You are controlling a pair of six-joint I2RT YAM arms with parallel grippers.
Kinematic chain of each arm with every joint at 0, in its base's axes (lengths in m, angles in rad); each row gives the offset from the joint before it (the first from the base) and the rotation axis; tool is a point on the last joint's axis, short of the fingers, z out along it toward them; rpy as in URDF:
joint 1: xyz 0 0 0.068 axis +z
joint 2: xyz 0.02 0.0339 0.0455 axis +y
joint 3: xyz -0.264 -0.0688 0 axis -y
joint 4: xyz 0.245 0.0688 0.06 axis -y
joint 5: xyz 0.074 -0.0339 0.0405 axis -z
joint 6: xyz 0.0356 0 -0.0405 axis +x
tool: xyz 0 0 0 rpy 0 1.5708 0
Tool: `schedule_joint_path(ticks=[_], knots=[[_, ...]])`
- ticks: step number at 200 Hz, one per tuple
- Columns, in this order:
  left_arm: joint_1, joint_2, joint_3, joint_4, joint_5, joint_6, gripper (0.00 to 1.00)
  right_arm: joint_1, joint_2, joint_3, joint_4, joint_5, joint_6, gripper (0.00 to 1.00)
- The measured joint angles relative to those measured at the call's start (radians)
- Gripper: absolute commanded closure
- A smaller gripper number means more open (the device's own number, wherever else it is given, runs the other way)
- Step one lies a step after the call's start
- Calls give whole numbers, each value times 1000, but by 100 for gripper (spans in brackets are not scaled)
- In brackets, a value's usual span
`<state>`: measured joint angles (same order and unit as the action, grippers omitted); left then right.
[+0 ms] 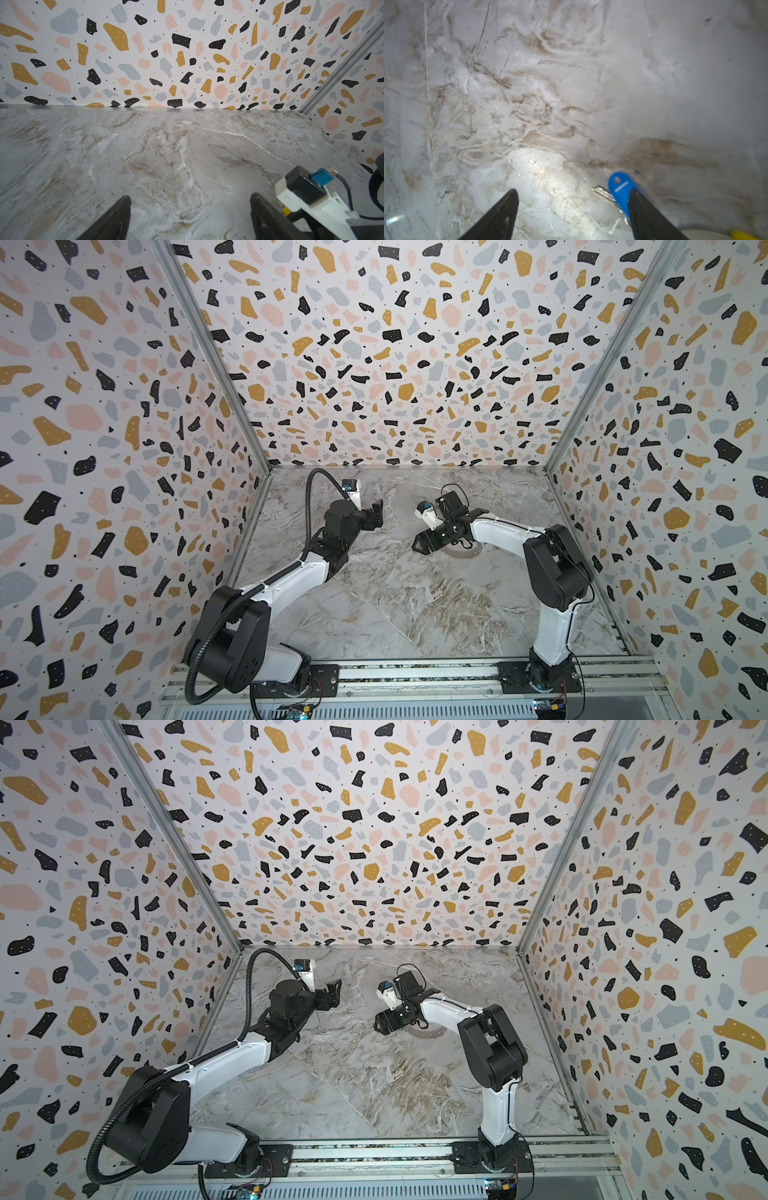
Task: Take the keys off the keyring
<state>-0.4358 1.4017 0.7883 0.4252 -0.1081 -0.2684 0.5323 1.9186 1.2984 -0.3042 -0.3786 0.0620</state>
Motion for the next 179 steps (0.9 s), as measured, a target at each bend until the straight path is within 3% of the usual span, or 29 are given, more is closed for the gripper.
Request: schedule_joint_path(ticks=[53,134,179], knots=[[-26,23,11,-19,3,20,13,-11,10,0,-21,10,-16,16],[-34,23,11,-41,-4,27,12,60,39,-8,-45,40,-37,19],[-37,17,11,-67,-5,56,12,127,44,-17,-37,-11,-27,22]])
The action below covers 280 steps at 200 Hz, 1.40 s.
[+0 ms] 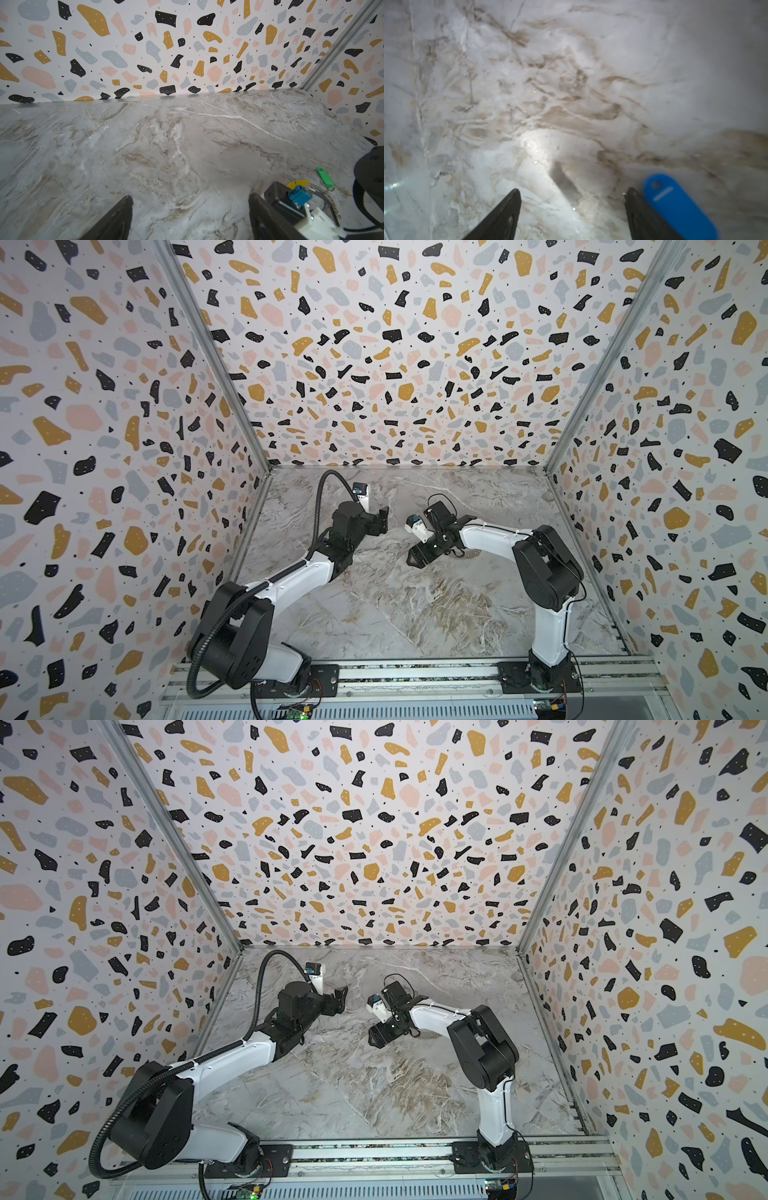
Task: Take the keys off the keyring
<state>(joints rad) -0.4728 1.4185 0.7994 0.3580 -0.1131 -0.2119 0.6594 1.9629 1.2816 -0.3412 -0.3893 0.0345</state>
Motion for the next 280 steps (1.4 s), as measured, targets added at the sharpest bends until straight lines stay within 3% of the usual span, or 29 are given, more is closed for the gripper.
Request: schedule_joint_path(ticks=[47,83,96,135,185,224,280], knots=[[0,-14,0,-52,0,43,13,23,7,0,12,-92,31,22],[-4,-16,27,-92,11,75,20,-70,-61,0,12,-105,37,24],[-12,4,70,-124,34,86,28,-125,-113,-1,14,-105,40,25],[-79,195,286,-208,132,113,44,-320,-270,-39,50,-76,48,33],[-200,564,605,-333,262,93,67,-512,-380,-207,95,-55,80,43],[-241,745,732,-417,344,50,68,-544,-447,-275,100,-47,86,48],[-243,791,735,-462,367,1,71,-544,-480,-312,111,-48,85,52]])
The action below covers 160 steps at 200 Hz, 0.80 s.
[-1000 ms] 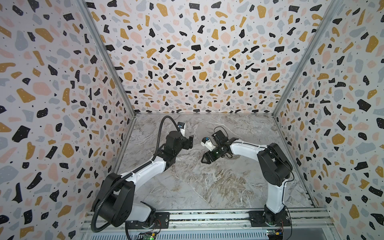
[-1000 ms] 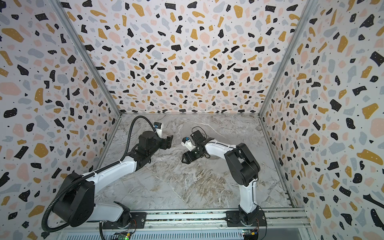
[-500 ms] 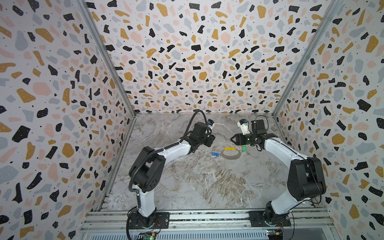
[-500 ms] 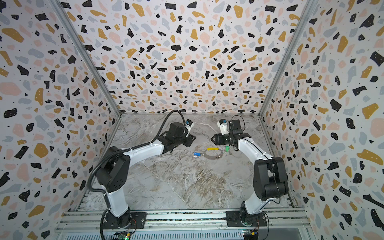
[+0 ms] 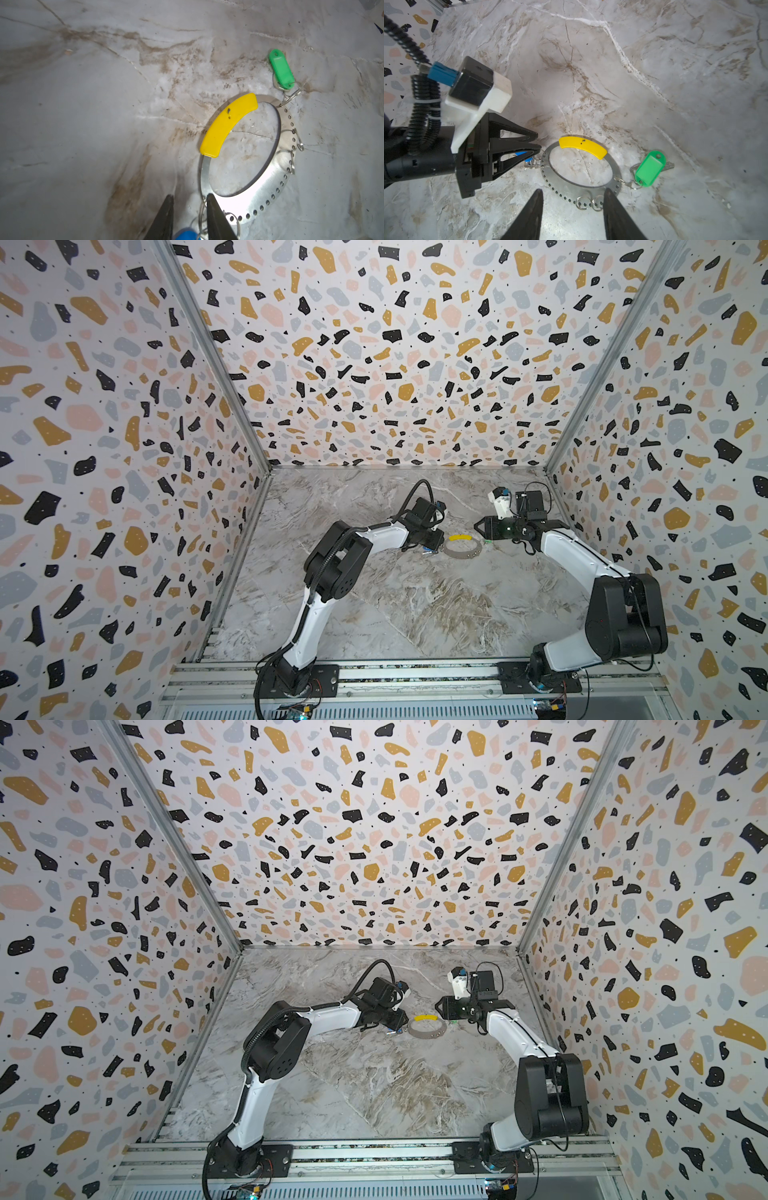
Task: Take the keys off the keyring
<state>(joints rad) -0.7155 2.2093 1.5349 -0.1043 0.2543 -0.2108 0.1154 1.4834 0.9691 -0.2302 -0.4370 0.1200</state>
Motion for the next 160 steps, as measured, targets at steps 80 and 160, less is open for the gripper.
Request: schedule_joint_path(ticks=[80,160], knots=[[0,0,-13,4,29,-16,74,0,0,-19,22,-9,10,59],[0,0,-29,17,49,-22,87,0,10,-41,45,-29,26,66]])
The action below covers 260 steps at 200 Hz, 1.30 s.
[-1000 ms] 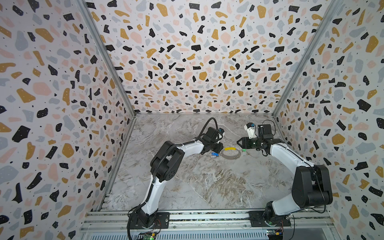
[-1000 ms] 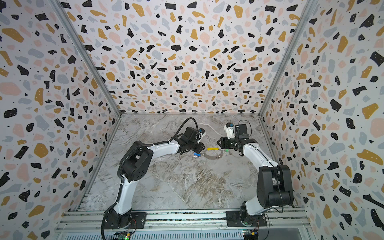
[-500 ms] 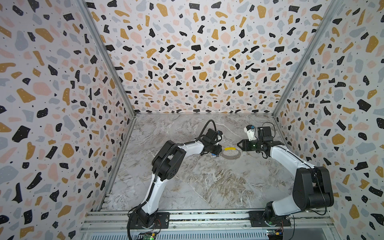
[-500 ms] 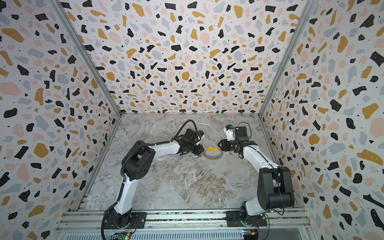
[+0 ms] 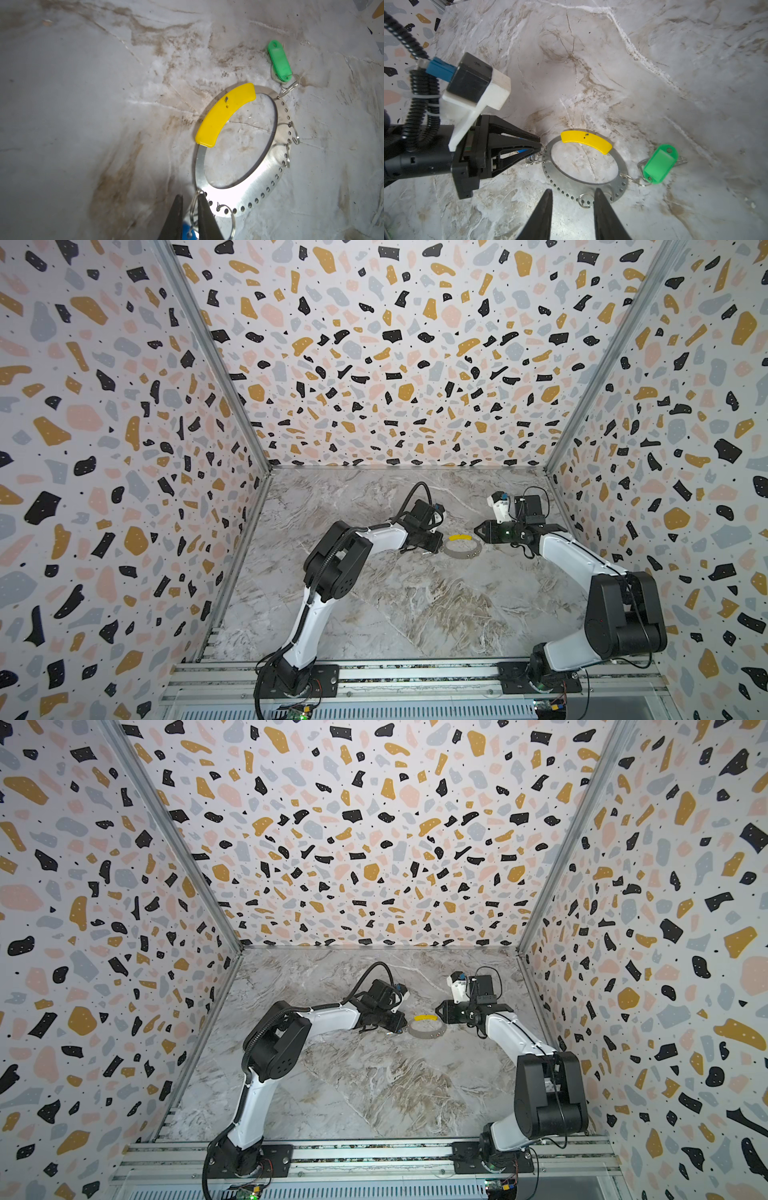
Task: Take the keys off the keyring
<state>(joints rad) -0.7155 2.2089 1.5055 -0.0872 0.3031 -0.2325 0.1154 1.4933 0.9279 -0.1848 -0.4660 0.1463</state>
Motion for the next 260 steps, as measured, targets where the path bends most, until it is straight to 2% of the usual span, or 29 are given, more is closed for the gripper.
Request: schedule_joint_path(ticks=[63,109,127,150,177,212,260], knots=[[0,-6,0,12,16,0,99,0,0,-4,8,-13,5,69],[0,-24,0,-2,31,21,100,0,0,-5,22,-13,-6,69],[0,-58,0,-14,33,48,100,0,-1,-6,40,-18,-27,66],[0,-126,0,-18,33,103,100,0,-39,-46,117,-42,-59,66],[0,-214,0,-18,41,182,100,0,-154,-146,264,-91,-113,66],[0,-308,-2,-27,64,304,100,0,-310,-277,464,-155,-241,66],[0,-410,-2,-79,107,498,100,0,-346,-282,526,-245,-392,68]])
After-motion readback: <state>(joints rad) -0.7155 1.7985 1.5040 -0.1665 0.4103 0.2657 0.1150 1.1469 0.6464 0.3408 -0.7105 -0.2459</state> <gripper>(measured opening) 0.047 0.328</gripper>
